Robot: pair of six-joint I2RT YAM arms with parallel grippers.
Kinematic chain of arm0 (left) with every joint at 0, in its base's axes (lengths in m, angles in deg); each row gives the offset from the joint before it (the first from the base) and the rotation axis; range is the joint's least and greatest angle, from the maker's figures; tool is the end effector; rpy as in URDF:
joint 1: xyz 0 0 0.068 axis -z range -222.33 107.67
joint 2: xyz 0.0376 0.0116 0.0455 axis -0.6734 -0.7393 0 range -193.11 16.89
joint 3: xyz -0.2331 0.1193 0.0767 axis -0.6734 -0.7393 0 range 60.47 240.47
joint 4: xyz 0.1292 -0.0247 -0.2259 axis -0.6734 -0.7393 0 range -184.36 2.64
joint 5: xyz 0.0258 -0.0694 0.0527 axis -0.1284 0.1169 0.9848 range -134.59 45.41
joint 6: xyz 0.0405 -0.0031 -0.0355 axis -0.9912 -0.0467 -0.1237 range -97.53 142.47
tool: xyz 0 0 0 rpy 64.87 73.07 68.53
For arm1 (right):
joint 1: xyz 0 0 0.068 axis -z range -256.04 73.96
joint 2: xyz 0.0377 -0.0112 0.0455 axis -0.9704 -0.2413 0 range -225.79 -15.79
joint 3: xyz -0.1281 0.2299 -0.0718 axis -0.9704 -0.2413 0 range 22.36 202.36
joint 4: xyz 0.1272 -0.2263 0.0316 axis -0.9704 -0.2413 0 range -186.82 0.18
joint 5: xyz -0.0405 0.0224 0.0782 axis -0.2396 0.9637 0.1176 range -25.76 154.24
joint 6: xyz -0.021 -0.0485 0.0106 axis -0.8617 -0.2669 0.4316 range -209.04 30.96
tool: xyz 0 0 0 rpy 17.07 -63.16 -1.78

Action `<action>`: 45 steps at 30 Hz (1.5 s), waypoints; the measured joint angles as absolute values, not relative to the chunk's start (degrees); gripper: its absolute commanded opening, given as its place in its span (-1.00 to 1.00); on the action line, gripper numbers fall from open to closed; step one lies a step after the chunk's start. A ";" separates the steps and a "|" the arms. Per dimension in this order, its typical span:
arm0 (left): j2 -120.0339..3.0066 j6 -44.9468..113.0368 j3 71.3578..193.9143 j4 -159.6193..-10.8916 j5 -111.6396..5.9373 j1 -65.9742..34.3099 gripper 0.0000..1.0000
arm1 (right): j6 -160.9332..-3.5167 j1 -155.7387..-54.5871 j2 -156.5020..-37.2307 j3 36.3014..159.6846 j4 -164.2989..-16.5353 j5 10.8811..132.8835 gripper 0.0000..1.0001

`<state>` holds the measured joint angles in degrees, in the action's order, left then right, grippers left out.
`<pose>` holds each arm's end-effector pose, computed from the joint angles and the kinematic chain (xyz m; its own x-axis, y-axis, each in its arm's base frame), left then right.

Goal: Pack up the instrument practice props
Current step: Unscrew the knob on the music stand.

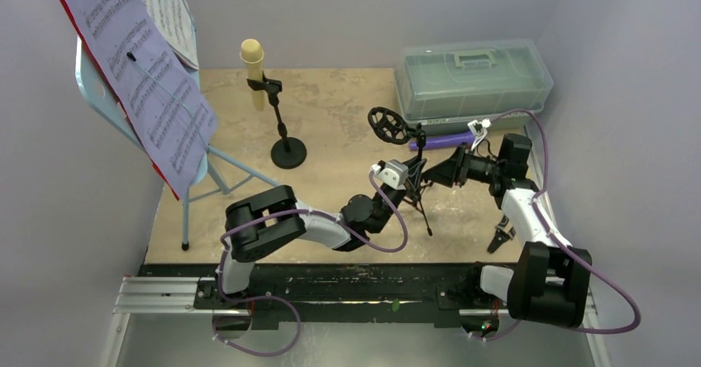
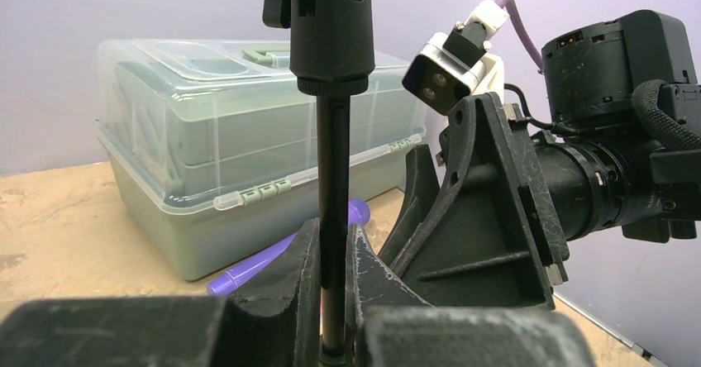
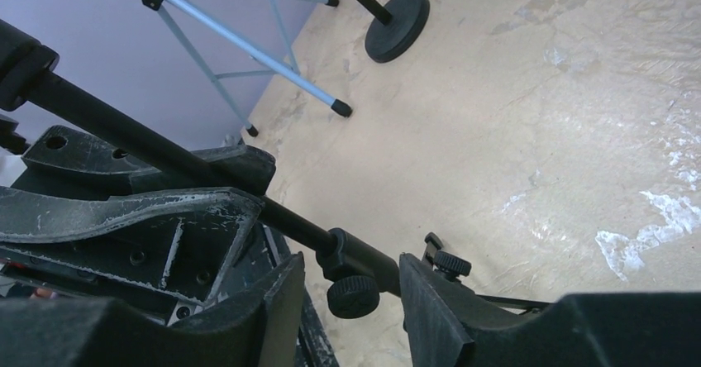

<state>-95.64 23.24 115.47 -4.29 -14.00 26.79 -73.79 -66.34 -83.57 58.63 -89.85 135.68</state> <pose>0.1586 -0.3652 0.2280 0.1450 -0.4127 -0.8992 0.6427 0.7303 -0.2316 0.2355 -0.0060 0.2364 -0.6929 0.2033 -0.6918 -0.5809 0.4108 0.7027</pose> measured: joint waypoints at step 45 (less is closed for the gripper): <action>-95.73 23.26 115.47 -4.20 -10.15 26.81 -1.00 | -83.76 -68.53 -85.59 61.12 -96.85 135.44 -1.00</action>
